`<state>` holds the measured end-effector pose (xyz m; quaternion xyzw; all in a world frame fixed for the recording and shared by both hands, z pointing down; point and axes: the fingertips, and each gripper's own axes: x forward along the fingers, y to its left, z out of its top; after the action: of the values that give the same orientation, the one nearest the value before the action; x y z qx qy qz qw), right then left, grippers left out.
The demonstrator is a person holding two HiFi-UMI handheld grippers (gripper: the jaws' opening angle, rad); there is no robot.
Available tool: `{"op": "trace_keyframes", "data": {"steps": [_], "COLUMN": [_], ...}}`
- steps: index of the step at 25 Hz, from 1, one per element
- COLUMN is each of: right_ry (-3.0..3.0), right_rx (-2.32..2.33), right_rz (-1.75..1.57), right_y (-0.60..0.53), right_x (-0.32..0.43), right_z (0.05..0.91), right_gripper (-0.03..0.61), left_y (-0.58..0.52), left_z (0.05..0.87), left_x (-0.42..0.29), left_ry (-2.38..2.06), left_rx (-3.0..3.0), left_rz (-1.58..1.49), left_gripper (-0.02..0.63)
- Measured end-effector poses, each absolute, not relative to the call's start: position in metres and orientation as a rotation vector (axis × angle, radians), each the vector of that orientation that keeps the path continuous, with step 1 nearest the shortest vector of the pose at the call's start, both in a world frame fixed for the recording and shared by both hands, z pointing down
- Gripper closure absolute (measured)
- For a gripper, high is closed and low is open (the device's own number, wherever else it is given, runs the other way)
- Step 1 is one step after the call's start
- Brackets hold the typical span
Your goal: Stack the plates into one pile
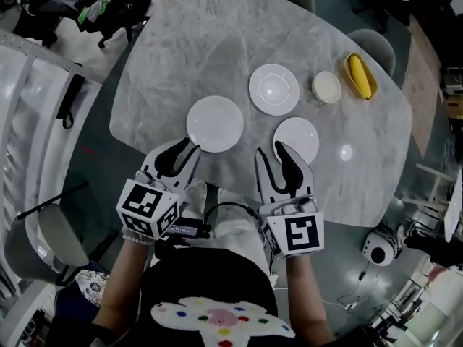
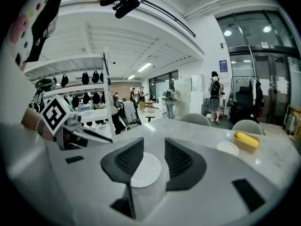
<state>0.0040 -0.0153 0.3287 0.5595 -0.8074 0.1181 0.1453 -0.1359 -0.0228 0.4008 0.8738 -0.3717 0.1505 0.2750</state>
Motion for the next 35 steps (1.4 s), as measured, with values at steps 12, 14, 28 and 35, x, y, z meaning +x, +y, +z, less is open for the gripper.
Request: {"op": "trace_keyframes", "data": {"steps": [12, 14, 28, 35], "right_ry": [-2.355, -2.359, -2.379, -2.360], "right_rx": [1.511, 1.495, 1.409, 1.411], "right_rz": [0.367, 0.374, 0.471, 0.473], "right_y": [-0.028, -0.030, -0.038, -0.040], "right_x": [0.003, 0.002, -0.008, -0.004], "right_z": [0.349, 0.352, 0.376, 0.384], "right_gripper": [0.454, 0.454, 0.453, 0.451], "left_y": [-0.030, -0.031, -0.029, -0.030], "left_z": [0.455, 0.464, 0.513, 0.524], "left_x": [-0.144, -0.146, -0.152, -0.153], "left_ry": [-1.056, -1.065, -1.099, -1.093], "left_rx": [2.049, 2.013, 1.767, 1.722], "left_rz": [0.340, 0.349, 0.293, 0.305], "left_gripper": [0.499, 0.494, 0.474, 0.469]}}
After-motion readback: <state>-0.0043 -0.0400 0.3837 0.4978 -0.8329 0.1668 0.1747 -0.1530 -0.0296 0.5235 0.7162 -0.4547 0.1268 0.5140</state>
